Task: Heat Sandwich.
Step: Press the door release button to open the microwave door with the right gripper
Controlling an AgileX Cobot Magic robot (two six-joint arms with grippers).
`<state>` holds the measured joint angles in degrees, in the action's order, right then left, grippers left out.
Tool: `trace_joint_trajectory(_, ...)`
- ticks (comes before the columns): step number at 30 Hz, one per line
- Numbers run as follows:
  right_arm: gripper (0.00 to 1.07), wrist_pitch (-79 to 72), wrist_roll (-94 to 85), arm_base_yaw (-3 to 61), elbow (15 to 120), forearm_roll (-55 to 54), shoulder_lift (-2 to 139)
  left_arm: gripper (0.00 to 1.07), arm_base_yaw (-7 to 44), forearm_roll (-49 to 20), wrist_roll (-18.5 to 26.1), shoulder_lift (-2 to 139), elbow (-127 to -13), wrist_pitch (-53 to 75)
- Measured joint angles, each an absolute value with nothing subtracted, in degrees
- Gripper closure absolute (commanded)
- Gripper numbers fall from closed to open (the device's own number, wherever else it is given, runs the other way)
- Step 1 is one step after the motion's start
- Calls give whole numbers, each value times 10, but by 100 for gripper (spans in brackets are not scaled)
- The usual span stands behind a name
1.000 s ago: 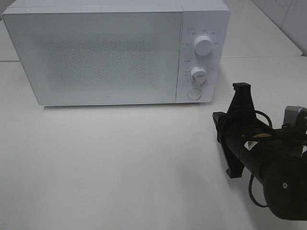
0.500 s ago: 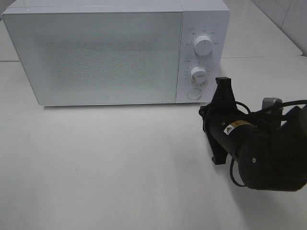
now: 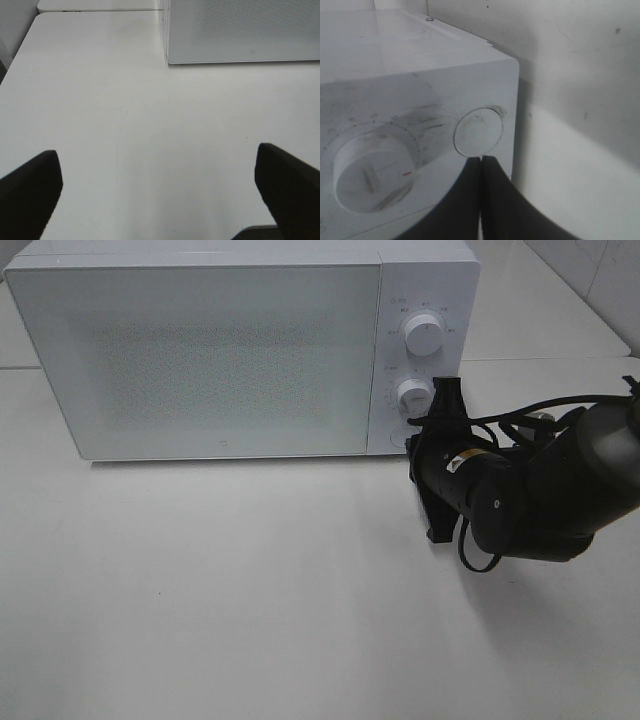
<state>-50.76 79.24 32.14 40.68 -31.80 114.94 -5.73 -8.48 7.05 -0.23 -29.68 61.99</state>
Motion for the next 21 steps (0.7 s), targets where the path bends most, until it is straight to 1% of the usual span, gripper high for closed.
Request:
trace_joint_trajectory(7, 107, -499, 783, 308, 448, -309, 1179, 7, -57, -85, 70, -2, -297, 620)
trace_joint_trajectory(14, 107, -494, 780, 304, 468, -310, 1197, 7, -57, -85, 70, -2, -297, 620)
trace_joint_trajectory(21, 107, -466, 758, 285, 486, -308, 1199, 7, -57, -85, 70, -2, -297, 620)
